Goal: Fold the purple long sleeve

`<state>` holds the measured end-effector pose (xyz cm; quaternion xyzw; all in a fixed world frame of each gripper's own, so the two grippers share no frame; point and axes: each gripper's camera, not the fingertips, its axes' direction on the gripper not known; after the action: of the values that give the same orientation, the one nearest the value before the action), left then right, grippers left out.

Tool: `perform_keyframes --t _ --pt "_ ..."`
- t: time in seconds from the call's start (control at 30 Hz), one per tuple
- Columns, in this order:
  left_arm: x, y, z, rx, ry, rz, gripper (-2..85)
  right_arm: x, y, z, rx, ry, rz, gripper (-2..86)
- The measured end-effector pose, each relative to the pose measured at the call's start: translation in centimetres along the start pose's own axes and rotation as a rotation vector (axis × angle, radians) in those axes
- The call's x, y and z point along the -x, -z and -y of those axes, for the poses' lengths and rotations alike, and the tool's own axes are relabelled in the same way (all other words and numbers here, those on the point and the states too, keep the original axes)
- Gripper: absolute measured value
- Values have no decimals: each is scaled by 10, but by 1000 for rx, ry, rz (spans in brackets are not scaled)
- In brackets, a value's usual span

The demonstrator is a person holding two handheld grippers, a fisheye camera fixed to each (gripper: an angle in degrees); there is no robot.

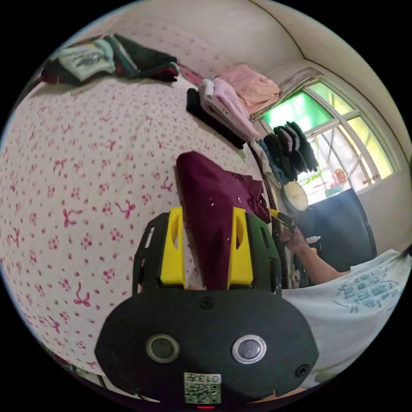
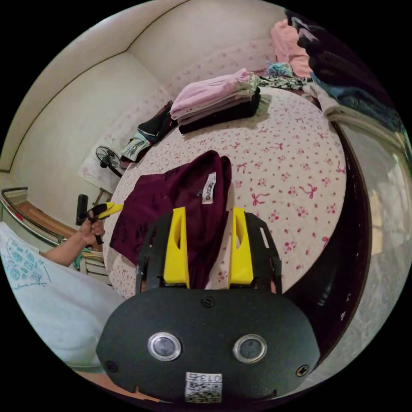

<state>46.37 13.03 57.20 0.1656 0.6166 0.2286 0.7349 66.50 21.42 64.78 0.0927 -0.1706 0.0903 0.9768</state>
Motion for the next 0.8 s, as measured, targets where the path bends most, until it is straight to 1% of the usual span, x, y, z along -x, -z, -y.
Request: perform_keyframes --t 0.07,0.2,0.33,0.43,0.5,0.57,0.63,0.7,0.8 --pt "20 -7 1 48 32 -23 162 -19 -4 -7 9 -60 63 141" --pt "46 -33 15 161 42 -108 155 -34 -12 -8 22 -82 99 141" --pt "65 -40 31 165 37 -133 145 -42 -15 -3 26 -85 92 139" --pt "73 -38 41 166 27 -128 134 -46 -13 0 23 -96 133 130" --pt "73 -37 47 159 3 -114 131 -43 -18 2 67 -78 161 124" --pt "73 -36 53 153 -15 -101 128 -43 -16 5 57 -67 132 118" --pt "78 -36 60 147 -25 -95 123 -49 -17 9 64 -96 188 110" --pt "80 -36 65 142 -35 -87 120 -48 -18 14 85 -79 238 104" --pt "77 -34 74 130 -83 -61 117 -36 -15 22 98 2 148 102"
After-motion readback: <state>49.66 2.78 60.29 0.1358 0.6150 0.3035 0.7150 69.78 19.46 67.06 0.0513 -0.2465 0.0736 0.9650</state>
